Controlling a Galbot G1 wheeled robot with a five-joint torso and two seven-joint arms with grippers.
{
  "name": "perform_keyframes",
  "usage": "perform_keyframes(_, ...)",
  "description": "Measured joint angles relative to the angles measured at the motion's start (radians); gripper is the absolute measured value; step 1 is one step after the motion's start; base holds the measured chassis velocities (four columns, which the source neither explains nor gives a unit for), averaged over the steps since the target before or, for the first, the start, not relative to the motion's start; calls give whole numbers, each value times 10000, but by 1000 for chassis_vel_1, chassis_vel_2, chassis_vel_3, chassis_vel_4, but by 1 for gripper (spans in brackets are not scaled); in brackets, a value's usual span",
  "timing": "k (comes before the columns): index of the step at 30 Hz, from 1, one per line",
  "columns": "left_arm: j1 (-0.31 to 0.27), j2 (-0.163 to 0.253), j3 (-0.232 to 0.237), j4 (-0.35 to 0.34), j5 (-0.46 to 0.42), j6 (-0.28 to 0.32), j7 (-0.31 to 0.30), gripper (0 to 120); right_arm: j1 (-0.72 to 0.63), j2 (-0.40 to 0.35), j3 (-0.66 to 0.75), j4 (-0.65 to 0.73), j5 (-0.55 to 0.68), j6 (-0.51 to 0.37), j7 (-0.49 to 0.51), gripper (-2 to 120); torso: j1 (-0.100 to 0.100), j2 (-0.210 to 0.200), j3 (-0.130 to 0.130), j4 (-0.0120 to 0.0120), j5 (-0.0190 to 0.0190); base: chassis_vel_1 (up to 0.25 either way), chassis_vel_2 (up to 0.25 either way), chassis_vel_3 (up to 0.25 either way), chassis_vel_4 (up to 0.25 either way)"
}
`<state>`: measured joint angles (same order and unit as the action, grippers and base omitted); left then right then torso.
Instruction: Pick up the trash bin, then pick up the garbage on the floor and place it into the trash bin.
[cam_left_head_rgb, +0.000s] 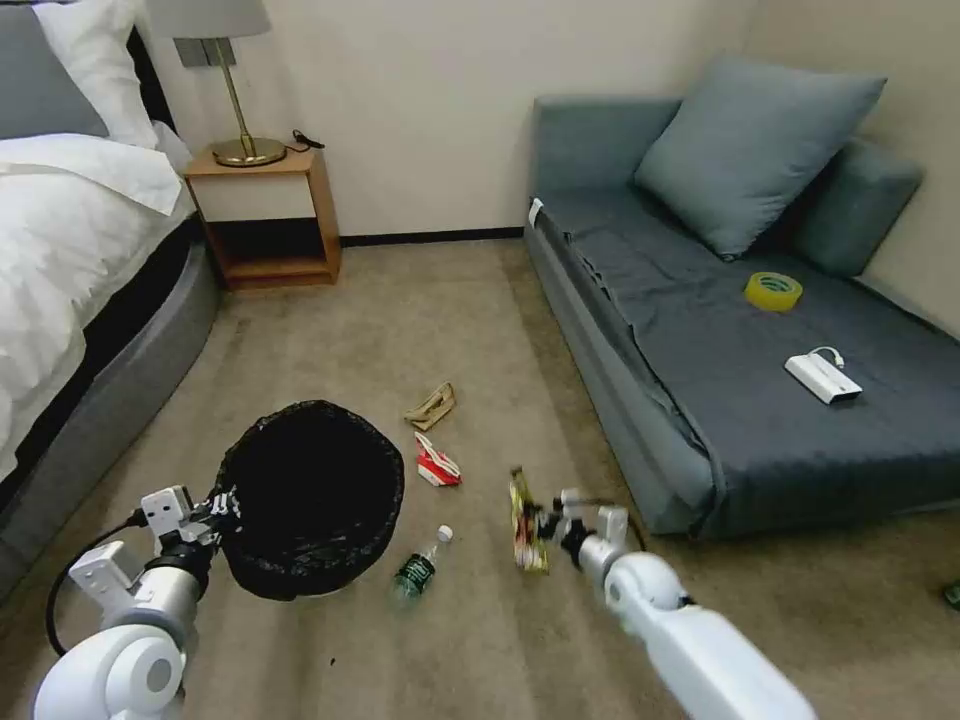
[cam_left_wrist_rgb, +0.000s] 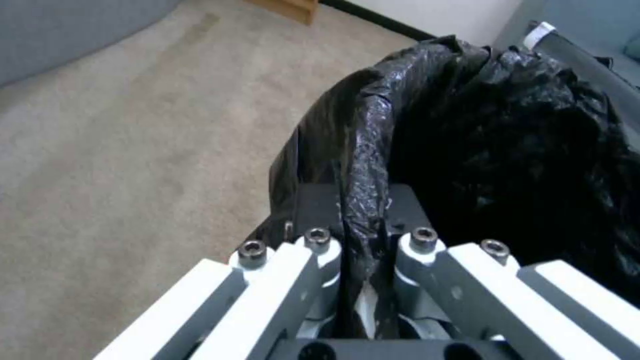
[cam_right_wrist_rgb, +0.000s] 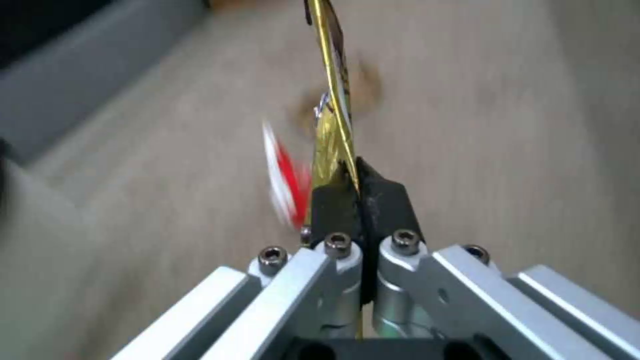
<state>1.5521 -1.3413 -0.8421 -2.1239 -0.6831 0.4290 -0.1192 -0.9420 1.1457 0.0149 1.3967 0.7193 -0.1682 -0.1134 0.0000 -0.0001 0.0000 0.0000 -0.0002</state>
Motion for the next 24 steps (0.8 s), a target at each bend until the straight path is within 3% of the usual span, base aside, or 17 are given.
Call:
perform_keyframes(4, 6, -70, 126, 4, 54, 7, 3, 5, 161, -614, -40, 1468, 245, 78, 372, 0, 1, 0, 1, -2, 3, 0, 0, 0, 0)
perform_keyframes(8, 125, -194, 313, -84, 283, -24, 92, 5, 639, -1224, -372, 4197, 923, 141, 929, 0, 0, 0, 0, 0, 4, 0, 0, 0, 0)
perform_keyframes(9, 125, -194, 313, -84, 283, -24, 92, 5, 639, -1224, -372, 4197, 923, 141, 929, 0, 0, 0, 0, 0, 4, 0, 0, 0, 0)
perform_keyframes(13, 417, -362, 708, -428, 538, -108, 240, 5, 1573, -1569, -2095, 6223, 913, 671, 1116, 0, 0, 0, 0, 2, 2, 0, 0, 0, 0)
perform_keyframes(18, 657, -508, 996, -783, 717, -100, 283, 5, 1470, -1697, -3391, 6528, -134, 939, 657, 0, 0, 1, 0, 0, 3, 0, 0, 0, 0)
perform_keyframes(24, 954, -645, 1036, -1119, 827, -101, 359, 5, 871, -1583, -3920, 5966, -1228, 1187, 372, 0, 0, 1, -1, -1, 3, 0, 0, 0, 0)
